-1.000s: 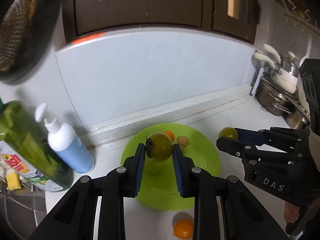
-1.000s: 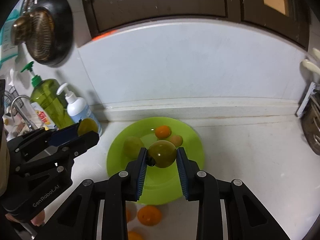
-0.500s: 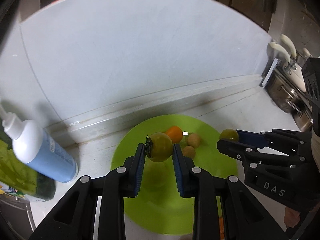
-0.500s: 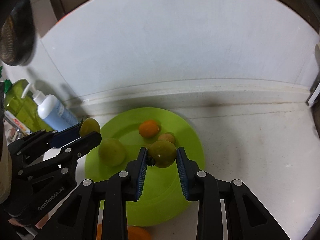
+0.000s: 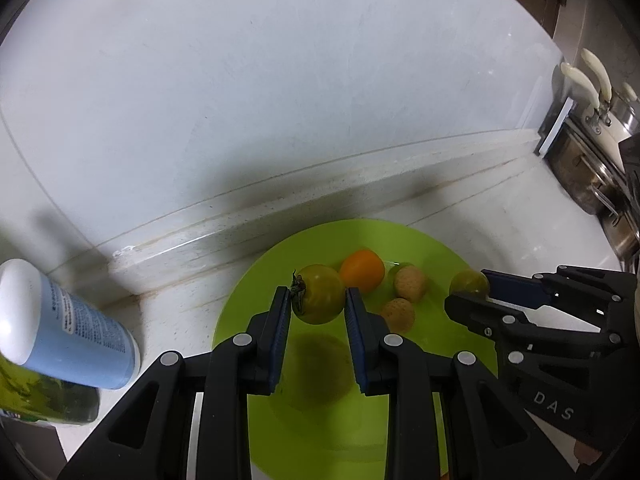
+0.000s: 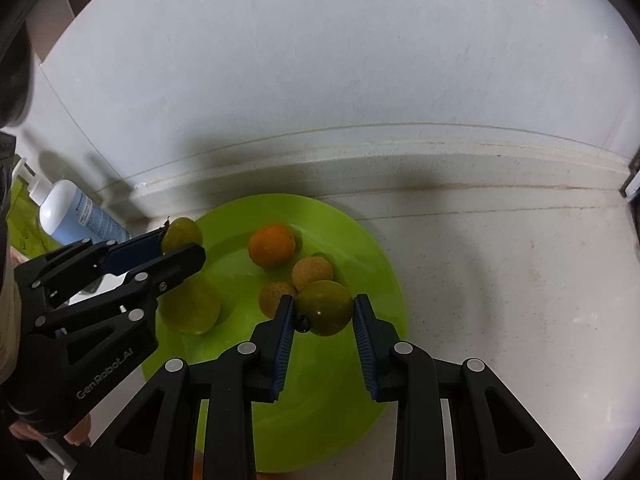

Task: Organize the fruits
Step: 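Lower the green tomatoes onto the plate and open both tools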

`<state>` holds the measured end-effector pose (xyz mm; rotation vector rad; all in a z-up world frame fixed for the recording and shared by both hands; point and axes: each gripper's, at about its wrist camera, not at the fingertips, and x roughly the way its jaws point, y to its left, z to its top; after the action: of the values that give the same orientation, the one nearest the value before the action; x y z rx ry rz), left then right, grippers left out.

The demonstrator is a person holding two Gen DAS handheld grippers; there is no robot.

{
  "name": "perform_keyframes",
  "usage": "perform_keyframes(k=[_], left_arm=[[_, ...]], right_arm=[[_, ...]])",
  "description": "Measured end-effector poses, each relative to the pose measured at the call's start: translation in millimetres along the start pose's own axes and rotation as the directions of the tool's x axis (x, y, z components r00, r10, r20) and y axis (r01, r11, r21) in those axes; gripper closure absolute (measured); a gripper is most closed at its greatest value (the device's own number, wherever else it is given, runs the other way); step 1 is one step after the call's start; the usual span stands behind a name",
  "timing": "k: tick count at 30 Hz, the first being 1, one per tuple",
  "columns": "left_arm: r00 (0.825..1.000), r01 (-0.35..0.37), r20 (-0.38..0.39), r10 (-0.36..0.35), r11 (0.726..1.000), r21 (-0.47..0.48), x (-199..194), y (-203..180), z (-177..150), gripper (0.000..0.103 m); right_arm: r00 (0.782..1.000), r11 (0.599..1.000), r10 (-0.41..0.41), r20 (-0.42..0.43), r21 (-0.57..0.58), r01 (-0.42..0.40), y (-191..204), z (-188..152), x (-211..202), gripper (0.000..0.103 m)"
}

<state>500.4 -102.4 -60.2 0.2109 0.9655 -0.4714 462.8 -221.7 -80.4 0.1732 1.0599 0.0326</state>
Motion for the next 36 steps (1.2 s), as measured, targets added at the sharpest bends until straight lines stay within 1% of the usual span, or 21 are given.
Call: perform_keyframes(k=[5, 13, 19, 24, 25, 26, 31, 33, 34, 36], left_arm=[[1.0, 0.003, -0.017, -0.003, 1.0, 0.004, 5.7, 0.1, 2.5, 0.075], [1.0, -0.005, 0.0, 0.005, 1.0, 0.007, -1.9, 1.8, 1.6, 0.073], [1.0, -0.019, 0.021, 0.019, 1.0, -0.003, -15.4, 4.6, -1.3, 0.07], [0.997, -0.04, 0.065, 0.041, 0.999, -0.017, -39.5, 4.6, -5.9, 0.066], [0.996, -0.046, 0.079, 0.047, 0.999, -0.019, -46.7, 4.3, -7.5, 0.066], [0.995, -0.05, 0.089, 0.051, 0.999, -0.02, -53.4, 3.7, -8.9, 0.064], [0.986, -0.071, 0.15, 0.075, 0.997, -0.028, -88.0, -2.1, -19.1, 0.059], [0.982, -0.074, 0.17, 0.078, 0.997, -0.03, -100.7, -5.1, -24.5, 0.055], [0.981, -0.075, 0.175, 0.079, 0.997, -0.03, -105.3, -5.6, -27.0, 0.054], [0.978, -0.075, 0.193, 0.08, 0.997, -0.03, -118.2, -7.8, -33.9, 0.053]], right_arm=[[1.0, 1.0, -0.002, -0.009, 0.002, 0.002, 0.7, 1.7, 7.8, 0.072], [1.0, 1.0, 0.004, -0.013, 0.015, -0.004, -2.0, 1.9, 8.1, 0.072], [1.0, 1.0, 0.004, 0.017, 0.005, -0.004, 0.0, 0.9, -3.8, 0.072], [0.999, 1.0, 0.007, 0.053, -0.006, -0.007, 4.4, -1.5, -20.4, 0.071], [0.998, 1.0, 0.008, 0.064, -0.009, -0.007, 5.5, -2.9, -24.9, 0.07], [0.997, 1.0, 0.006, 0.077, -0.014, -0.005, 7.3, -4.8, -31.0, 0.066], [0.991, 0.999, 0.011, 0.137, -0.04, -0.005, 14.6, -15.1, -60.4, 0.066], [0.986, 0.999, 0.014, 0.166, -0.045, -0.007, 16.6, -20.0, -73.8, 0.062], [0.984, 0.999, 0.017, 0.179, -0.046, -0.009, 18.4, -22.5, -80.4, 0.058], [0.978, 0.999, 0.019, 0.208, -0.05, -0.009, 20.6, -28.5, -93.9, 0.057]])
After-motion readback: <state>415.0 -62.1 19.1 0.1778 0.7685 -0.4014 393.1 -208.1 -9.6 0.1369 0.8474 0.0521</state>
